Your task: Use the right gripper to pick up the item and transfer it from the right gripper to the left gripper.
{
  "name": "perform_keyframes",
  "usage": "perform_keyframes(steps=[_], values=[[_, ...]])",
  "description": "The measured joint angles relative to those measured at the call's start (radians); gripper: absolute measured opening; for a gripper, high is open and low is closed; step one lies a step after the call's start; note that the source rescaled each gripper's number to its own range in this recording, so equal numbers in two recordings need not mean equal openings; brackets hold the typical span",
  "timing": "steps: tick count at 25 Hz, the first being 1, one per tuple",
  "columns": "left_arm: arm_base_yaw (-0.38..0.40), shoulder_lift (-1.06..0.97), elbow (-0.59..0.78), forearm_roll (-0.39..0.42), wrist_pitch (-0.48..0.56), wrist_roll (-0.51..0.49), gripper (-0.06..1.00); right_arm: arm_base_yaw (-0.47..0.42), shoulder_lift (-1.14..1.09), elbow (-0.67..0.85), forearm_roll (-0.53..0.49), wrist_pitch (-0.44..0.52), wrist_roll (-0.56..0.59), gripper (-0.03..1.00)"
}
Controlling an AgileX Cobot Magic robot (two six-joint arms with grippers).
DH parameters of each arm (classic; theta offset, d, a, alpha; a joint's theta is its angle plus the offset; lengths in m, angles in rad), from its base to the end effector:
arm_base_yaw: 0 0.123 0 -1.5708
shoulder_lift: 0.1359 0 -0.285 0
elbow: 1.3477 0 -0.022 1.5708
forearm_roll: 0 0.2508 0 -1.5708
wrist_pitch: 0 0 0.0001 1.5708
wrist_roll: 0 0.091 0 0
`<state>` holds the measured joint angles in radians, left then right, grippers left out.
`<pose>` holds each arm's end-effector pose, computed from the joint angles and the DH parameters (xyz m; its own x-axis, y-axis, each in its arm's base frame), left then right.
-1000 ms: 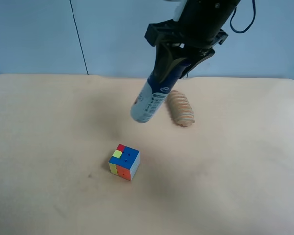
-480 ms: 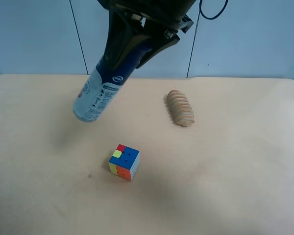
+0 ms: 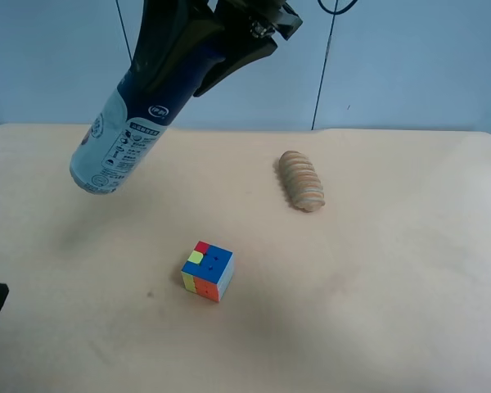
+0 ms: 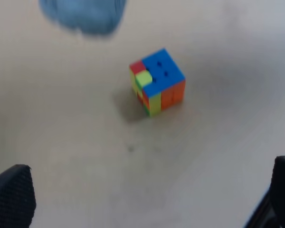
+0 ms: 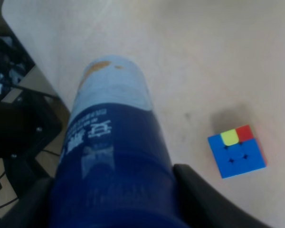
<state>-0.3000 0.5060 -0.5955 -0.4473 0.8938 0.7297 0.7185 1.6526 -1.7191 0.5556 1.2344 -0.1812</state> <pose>0.0693 -0.0536 0.3064 -0.3093 0.5134 -0.8004 0.7316 0.6662 0.1446 0.2312 0.2624 0.3938 -0.6599 -0.5529 -0.5087 -0.7513 0.4949 0.4367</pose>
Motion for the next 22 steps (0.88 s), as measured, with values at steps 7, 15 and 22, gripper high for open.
perform_keyframes(steps=[7,15,22], values=[[-0.111,0.167,-0.069,-0.001,-0.091,0.038,1.00,0.000,0.000,0.000,0.002,0.000,0.000,0.00],[-0.174,0.338,-0.076,0.000,-0.265,0.066,1.00,0.000,0.000,0.000,0.003,0.000,0.000,0.00],[-0.174,0.420,-0.076,-0.020,-0.344,0.117,1.00,0.000,0.000,0.000,0.003,0.000,0.000,0.00]])
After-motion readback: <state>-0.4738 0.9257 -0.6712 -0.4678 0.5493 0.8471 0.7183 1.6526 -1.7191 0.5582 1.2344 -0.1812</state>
